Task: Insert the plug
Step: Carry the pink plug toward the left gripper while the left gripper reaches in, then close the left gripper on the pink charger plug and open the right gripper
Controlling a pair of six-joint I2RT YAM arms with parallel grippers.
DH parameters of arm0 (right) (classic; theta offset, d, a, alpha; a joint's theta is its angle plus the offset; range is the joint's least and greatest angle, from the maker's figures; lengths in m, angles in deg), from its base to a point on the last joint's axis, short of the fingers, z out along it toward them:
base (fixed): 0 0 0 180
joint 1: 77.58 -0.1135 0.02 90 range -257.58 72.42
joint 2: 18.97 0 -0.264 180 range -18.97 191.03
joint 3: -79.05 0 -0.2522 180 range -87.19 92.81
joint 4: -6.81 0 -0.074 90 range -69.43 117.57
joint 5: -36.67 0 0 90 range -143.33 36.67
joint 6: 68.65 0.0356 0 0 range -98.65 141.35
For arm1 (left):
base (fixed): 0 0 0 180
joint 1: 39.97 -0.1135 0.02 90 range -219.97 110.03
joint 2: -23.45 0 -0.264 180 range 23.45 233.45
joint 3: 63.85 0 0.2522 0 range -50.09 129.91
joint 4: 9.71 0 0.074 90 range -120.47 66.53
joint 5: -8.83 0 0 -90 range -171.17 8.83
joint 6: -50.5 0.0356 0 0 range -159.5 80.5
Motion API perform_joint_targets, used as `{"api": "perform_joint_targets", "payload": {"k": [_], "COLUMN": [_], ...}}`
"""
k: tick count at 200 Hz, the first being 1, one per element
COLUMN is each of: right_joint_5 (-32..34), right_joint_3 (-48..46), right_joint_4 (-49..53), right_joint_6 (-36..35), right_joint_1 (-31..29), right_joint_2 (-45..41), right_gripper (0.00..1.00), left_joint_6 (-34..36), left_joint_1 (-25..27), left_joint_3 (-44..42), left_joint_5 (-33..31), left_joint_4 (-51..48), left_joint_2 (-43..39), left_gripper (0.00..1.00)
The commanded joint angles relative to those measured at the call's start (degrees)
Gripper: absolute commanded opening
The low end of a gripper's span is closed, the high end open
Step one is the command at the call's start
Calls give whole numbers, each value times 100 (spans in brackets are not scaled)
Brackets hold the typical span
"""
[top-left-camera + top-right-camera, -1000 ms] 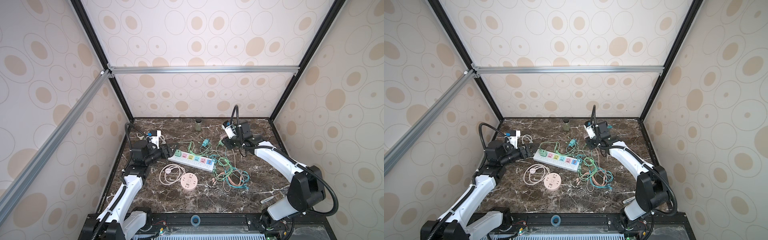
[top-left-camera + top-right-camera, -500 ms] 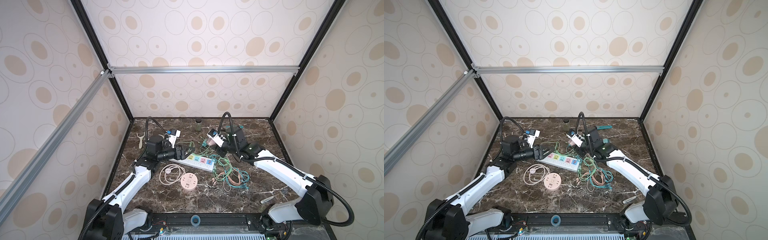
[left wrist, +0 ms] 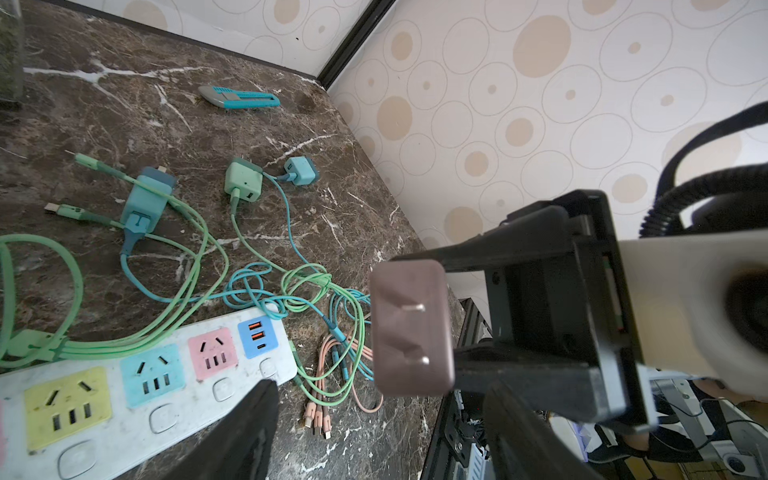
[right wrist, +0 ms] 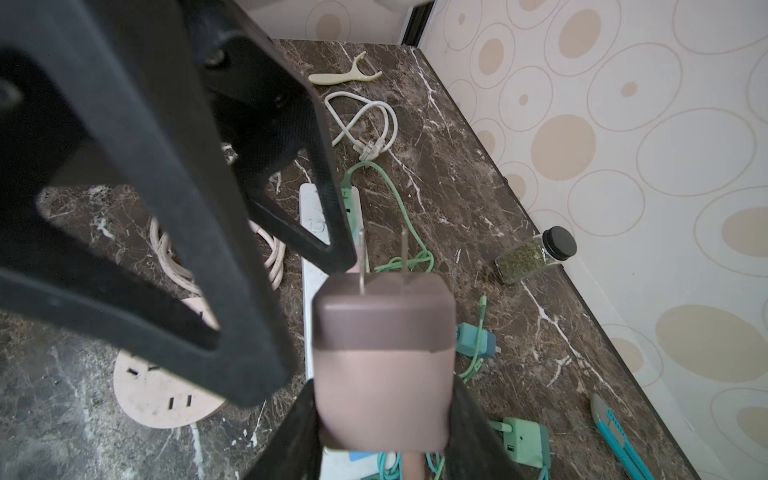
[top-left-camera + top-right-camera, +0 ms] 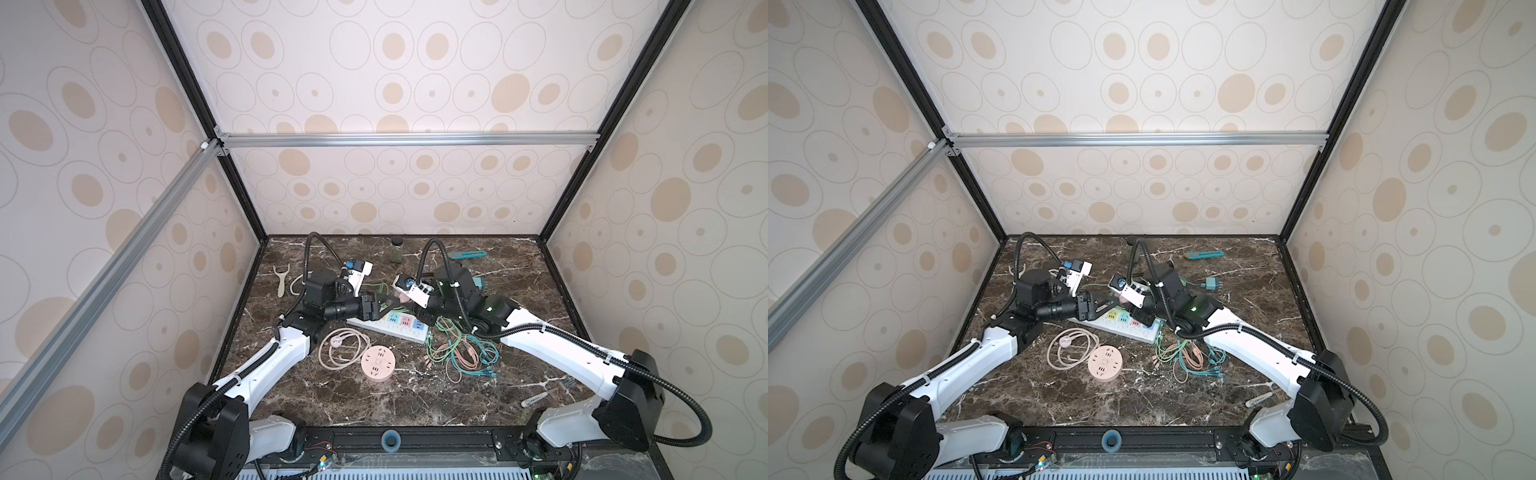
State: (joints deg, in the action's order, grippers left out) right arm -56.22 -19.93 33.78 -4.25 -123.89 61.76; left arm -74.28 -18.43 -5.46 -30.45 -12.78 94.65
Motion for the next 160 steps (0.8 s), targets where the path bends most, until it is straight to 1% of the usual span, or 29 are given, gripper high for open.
{"api": "perform_joint_targets", "payload": {"k": [1, 22, 44, 65, 91, 131, 160], "right_joint_5": [104, 155, 295, 411, 472, 766, 816], "right_joint_3": [216, 261, 304, 320, 259, 96, 20], "right_joint_4": [-190, -185, -143, -104, -171, -419, -482], "right_joint_6": [-213, -289, -422, -497, -507, -524, -516], "right_joint_1": [-157, -300, -430, -492, -503, -507, -505], "right_joint_2": [48, 95, 171, 254, 276, 250, 242], "right_gripper": [28, 28, 28, 27, 27, 27, 27], "left_joint_6": [-1, -35, -71, -103, -134, -77, 30], "left_joint_1": [68, 92, 118, 133, 150, 158, 158], "left_joint_3": [302, 318, 320, 302, 298, 304, 337], "left_joint_5": [-5, -1, 26, 107, 131, 121, 114], "left_joint_4": [235, 290, 332, 397, 398, 318, 157], "left_joint_2": [31, 60, 82, 104, 114, 24, -14], "left_gripper": [78, 76, 71, 60, 52, 51, 50]}}
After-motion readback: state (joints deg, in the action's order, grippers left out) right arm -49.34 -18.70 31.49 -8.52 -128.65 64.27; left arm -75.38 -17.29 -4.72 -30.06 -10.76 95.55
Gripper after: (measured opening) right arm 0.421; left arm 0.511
